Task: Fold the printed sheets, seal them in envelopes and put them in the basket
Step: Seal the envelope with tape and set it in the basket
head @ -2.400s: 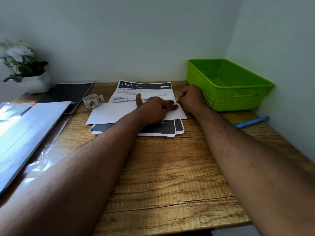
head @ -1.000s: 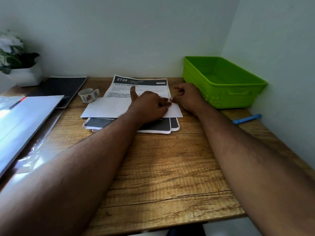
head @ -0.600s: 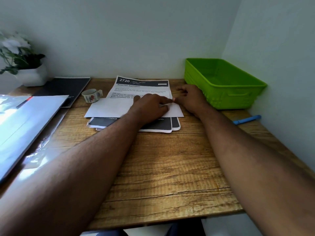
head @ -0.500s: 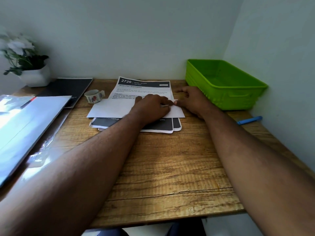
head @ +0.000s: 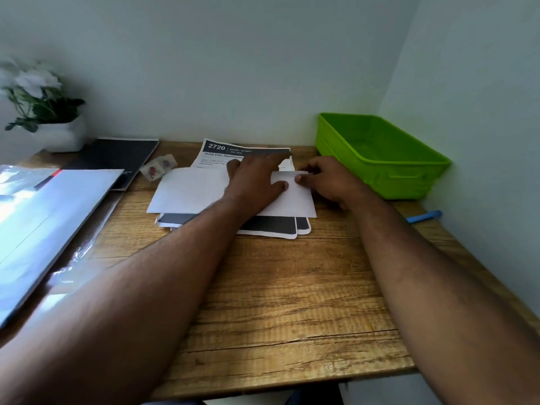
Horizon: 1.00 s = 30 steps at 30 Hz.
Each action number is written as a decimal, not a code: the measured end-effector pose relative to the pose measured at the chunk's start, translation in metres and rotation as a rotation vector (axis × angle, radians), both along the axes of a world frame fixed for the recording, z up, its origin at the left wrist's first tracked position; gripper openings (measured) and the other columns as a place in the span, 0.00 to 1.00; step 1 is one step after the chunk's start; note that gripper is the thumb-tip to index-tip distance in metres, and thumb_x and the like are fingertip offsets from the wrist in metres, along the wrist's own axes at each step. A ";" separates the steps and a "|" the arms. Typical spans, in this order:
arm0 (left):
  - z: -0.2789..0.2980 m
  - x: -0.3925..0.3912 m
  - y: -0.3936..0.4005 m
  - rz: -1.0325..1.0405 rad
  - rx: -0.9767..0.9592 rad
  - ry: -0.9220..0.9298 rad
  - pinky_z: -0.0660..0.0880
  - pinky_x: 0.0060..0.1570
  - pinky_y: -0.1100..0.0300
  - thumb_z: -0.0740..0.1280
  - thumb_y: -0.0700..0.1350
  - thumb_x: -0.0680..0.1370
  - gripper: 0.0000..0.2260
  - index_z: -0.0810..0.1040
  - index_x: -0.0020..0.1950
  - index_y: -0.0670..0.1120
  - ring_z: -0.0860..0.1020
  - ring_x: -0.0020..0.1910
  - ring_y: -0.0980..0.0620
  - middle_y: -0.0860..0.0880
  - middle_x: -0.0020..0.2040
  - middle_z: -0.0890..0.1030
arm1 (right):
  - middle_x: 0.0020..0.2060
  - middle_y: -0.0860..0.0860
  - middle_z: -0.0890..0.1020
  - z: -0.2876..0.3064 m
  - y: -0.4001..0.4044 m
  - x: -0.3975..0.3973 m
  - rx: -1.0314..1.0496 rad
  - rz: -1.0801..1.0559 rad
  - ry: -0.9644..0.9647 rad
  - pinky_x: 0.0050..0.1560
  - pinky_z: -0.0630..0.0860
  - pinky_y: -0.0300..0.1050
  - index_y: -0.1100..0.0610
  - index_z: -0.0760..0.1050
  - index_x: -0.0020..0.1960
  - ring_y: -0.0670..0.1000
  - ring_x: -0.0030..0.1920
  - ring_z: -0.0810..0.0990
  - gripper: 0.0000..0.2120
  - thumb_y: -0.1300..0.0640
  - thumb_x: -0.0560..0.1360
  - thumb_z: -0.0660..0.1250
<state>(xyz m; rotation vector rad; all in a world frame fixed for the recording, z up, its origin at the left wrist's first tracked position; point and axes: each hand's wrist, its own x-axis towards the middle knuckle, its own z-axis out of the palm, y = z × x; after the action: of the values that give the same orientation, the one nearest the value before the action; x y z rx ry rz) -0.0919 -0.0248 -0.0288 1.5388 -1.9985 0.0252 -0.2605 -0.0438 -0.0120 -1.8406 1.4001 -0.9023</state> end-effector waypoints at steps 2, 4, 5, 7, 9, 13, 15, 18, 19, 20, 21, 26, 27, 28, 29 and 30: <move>0.005 0.002 0.004 0.043 -0.085 0.021 0.58 0.65 0.47 0.65 0.53 0.77 0.24 0.65 0.73 0.59 0.69 0.67 0.48 0.53 0.63 0.77 | 0.38 0.51 0.80 0.007 0.002 0.001 0.003 0.019 -0.158 0.40 0.78 0.38 0.54 0.76 0.41 0.48 0.39 0.79 0.07 0.65 0.74 0.68; 0.013 0.006 0.007 0.111 -0.160 0.002 0.57 0.67 0.45 0.62 0.55 0.79 0.22 0.67 0.73 0.57 0.69 0.67 0.47 0.51 0.65 0.76 | 0.39 0.55 0.80 0.018 0.006 0.003 -0.007 0.048 -0.327 0.42 0.80 0.46 0.57 0.76 0.44 0.52 0.40 0.80 0.07 0.67 0.73 0.68; 0.017 0.009 0.008 0.144 -0.191 -0.011 0.56 0.67 0.45 0.61 0.57 0.79 0.21 0.68 0.72 0.56 0.69 0.67 0.47 0.51 0.65 0.76 | 0.39 0.56 0.81 0.024 0.006 0.003 -0.039 0.053 -0.377 0.42 0.81 0.48 0.57 0.76 0.46 0.53 0.40 0.81 0.08 0.68 0.72 0.69; 0.023 0.014 0.010 0.188 -0.232 -0.019 0.54 0.67 0.45 0.60 0.57 0.80 0.18 0.73 0.68 0.56 0.70 0.66 0.48 0.52 0.63 0.77 | 0.40 0.61 0.82 0.033 0.007 0.001 -0.121 0.032 -0.418 0.44 0.80 0.51 0.55 0.77 0.48 0.55 0.41 0.81 0.10 0.67 0.71 0.71; 0.028 0.019 0.012 0.192 -0.262 -0.009 0.52 0.66 0.47 0.61 0.54 0.80 0.14 0.76 0.65 0.56 0.72 0.63 0.48 0.53 0.60 0.78 | 0.42 0.63 0.83 0.036 0.010 -0.001 -0.185 0.010 -0.466 0.46 0.79 0.52 0.54 0.79 0.46 0.55 0.42 0.81 0.09 0.66 0.70 0.72; 0.038 0.018 0.019 0.137 -0.309 0.032 0.53 0.64 0.48 0.63 0.48 0.80 0.11 0.79 0.60 0.54 0.75 0.59 0.48 0.52 0.55 0.80 | 0.35 0.51 0.83 0.044 0.013 -0.004 -0.241 -0.018 -0.549 0.42 0.78 0.43 0.56 0.80 0.39 0.48 0.36 0.80 0.07 0.67 0.69 0.73; 0.049 0.014 0.023 0.110 -0.325 0.058 0.54 0.62 0.49 0.64 0.48 0.79 0.10 0.80 0.59 0.53 0.76 0.58 0.48 0.52 0.53 0.81 | 0.31 0.46 0.83 0.054 0.017 -0.007 -0.287 -0.016 -0.581 0.40 0.76 0.38 0.55 0.80 0.36 0.44 0.34 0.80 0.09 0.68 0.68 0.73; 0.069 0.011 0.030 0.086 -0.291 0.142 0.58 0.62 0.52 0.66 0.49 0.78 0.09 0.81 0.57 0.52 0.77 0.58 0.50 0.52 0.54 0.82 | 0.30 0.45 0.83 0.066 0.023 -0.015 -0.326 0.001 -0.597 0.37 0.76 0.35 0.56 0.80 0.36 0.42 0.34 0.80 0.09 0.68 0.68 0.73; 0.075 0.009 0.030 0.074 -0.259 0.185 0.60 0.63 0.52 0.67 0.50 0.78 0.09 0.82 0.56 0.52 0.78 0.58 0.50 0.52 0.54 0.83 | 0.30 0.45 0.83 0.070 0.025 -0.017 -0.324 0.019 -0.602 0.38 0.76 0.35 0.57 0.80 0.38 0.42 0.34 0.80 0.07 0.68 0.68 0.73; 0.083 0.007 0.030 0.058 -0.227 0.226 0.62 0.63 0.52 0.68 0.50 0.77 0.08 0.83 0.54 0.52 0.79 0.57 0.50 0.52 0.52 0.84 | 0.31 0.45 0.83 0.076 0.025 -0.021 -0.327 0.040 -0.599 0.38 0.75 0.34 0.59 0.81 0.40 0.42 0.34 0.79 0.05 0.68 0.69 0.72; 0.091 0.004 0.030 0.040 -0.200 0.273 0.65 0.62 0.51 0.69 0.49 0.76 0.06 0.84 0.51 0.52 0.79 0.56 0.49 0.53 0.49 0.84 | 0.32 0.45 0.83 0.083 0.025 -0.023 -0.334 0.049 -0.592 0.39 0.75 0.33 0.60 0.81 0.43 0.41 0.35 0.79 0.04 0.67 0.69 0.72; 0.142 -0.019 0.020 -0.079 -0.185 0.683 0.77 0.49 0.50 0.72 0.46 0.73 0.02 0.82 0.41 0.52 0.80 0.43 0.50 0.53 0.40 0.82 | 0.42 0.49 0.83 0.137 0.009 -0.045 -0.483 -0.129 -0.564 0.47 0.74 0.35 0.59 0.79 0.55 0.42 0.41 0.78 0.13 0.57 0.71 0.73; 0.152 -0.025 0.018 -0.132 -0.167 0.832 0.77 0.47 0.51 0.72 0.43 0.74 0.03 0.82 0.41 0.50 0.80 0.41 0.50 0.50 0.41 0.82 | 0.44 0.49 0.82 0.145 0.005 -0.051 -0.528 -0.194 -0.530 0.49 0.74 0.36 0.58 0.79 0.56 0.43 0.42 0.78 0.15 0.53 0.72 0.72; 0.164 -0.033 0.015 -0.195 -0.150 0.991 0.78 0.47 0.49 0.72 0.41 0.75 0.03 0.81 0.42 0.48 0.79 0.41 0.50 0.48 0.42 0.82 | 0.47 0.49 0.82 0.155 0.001 -0.058 -0.564 -0.258 -0.491 0.49 0.73 0.36 0.56 0.78 0.57 0.43 0.44 0.78 0.17 0.50 0.72 0.72; 0.174 -0.041 0.011 -0.263 -0.129 1.141 0.78 0.50 0.47 0.71 0.39 0.75 0.04 0.81 0.42 0.47 0.79 0.42 0.49 0.46 0.43 0.82 | 0.49 0.49 0.81 0.161 -0.001 -0.064 -0.571 -0.305 -0.472 0.49 0.73 0.36 0.54 0.77 0.59 0.44 0.46 0.78 0.18 0.47 0.72 0.70; 0.186 -0.052 0.007 -0.322 -0.111 1.268 0.78 0.52 0.46 0.70 0.38 0.76 0.04 0.80 0.43 0.46 0.79 0.44 0.48 0.44 0.45 0.81 | 0.49 0.49 0.81 0.170 -0.004 -0.070 -0.561 -0.325 -0.474 0.50 0.73 0.37 0.52 0.76 0.60 0.45 0.47 0.78 0.19 0.45 0.73 0.69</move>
<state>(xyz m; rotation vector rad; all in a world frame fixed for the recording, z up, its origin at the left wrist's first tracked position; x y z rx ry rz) -0.1436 -0.0181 0.1573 0.7465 -1.1167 -0.7556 -0.3300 -0.0482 0.1576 -1.6158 1.2284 -1.9134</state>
